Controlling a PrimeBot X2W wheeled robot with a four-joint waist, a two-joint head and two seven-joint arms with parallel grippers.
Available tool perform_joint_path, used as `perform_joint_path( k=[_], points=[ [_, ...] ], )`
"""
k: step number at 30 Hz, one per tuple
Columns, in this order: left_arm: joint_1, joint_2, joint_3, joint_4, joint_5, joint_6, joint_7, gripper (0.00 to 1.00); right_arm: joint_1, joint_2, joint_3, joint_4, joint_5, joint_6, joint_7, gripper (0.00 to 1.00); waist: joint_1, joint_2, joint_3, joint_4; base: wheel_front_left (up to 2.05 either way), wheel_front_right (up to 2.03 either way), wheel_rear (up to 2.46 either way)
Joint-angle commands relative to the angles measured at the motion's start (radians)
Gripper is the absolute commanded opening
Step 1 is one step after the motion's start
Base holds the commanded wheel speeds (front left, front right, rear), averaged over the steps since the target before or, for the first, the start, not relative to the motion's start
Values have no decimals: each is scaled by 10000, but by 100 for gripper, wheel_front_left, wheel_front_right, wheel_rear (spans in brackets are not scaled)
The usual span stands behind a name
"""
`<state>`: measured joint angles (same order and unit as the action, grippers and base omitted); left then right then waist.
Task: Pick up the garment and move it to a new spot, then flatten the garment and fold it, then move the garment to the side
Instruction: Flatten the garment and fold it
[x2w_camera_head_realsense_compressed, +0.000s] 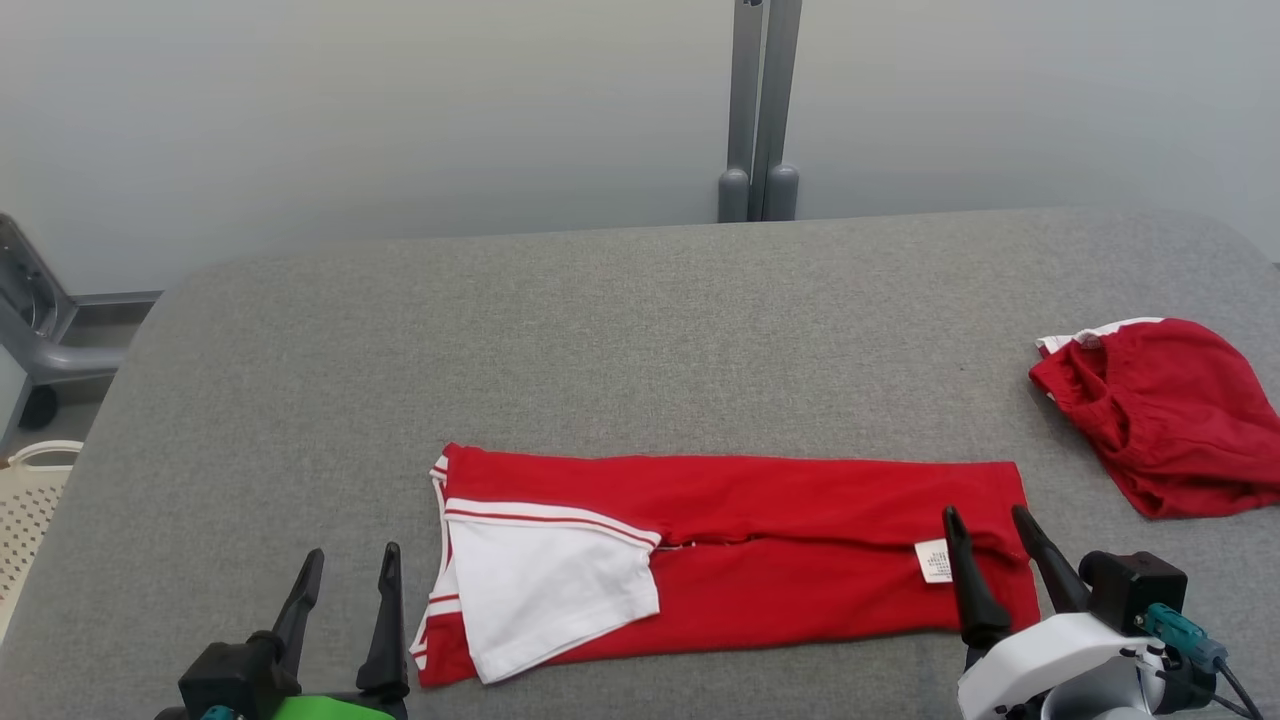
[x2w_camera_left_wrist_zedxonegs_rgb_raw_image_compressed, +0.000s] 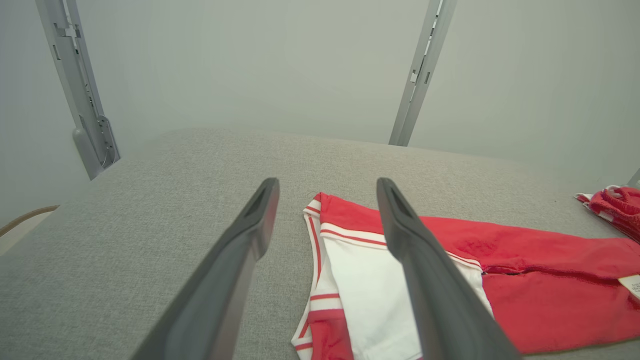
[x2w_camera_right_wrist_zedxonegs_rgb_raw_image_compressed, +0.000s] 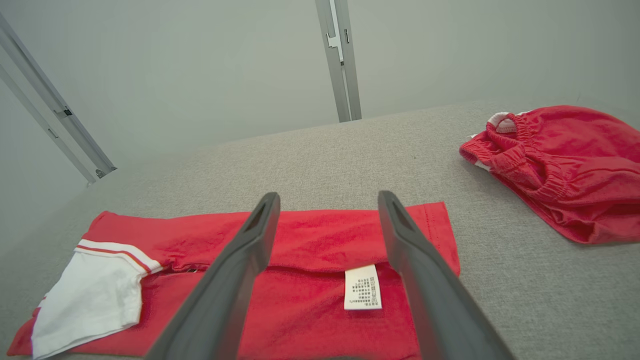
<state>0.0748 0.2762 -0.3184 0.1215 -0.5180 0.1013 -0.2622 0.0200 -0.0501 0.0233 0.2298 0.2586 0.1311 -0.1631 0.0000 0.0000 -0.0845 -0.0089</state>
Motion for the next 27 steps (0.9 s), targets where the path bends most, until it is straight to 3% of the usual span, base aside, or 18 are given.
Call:
perform_joint_path(
  k=[1,12,27],
  points=[
    [130,-44,39,22,60,-65,-29,100,99,-14,1,26,9,-10,-2,100,0,0,15,4,0,0,0],
    [-278,-299,53,481,286,-388,-30,100,-308,-15,-156,-96,-63,-10,587,100,0,0,192,31,0,0,0],
    [-483,-412,101,572,551,-597,-30,100,-1427,-16,-2710,-870,-380,-5,6475,100,0,0,518,4,0,0,0]
  ],
)
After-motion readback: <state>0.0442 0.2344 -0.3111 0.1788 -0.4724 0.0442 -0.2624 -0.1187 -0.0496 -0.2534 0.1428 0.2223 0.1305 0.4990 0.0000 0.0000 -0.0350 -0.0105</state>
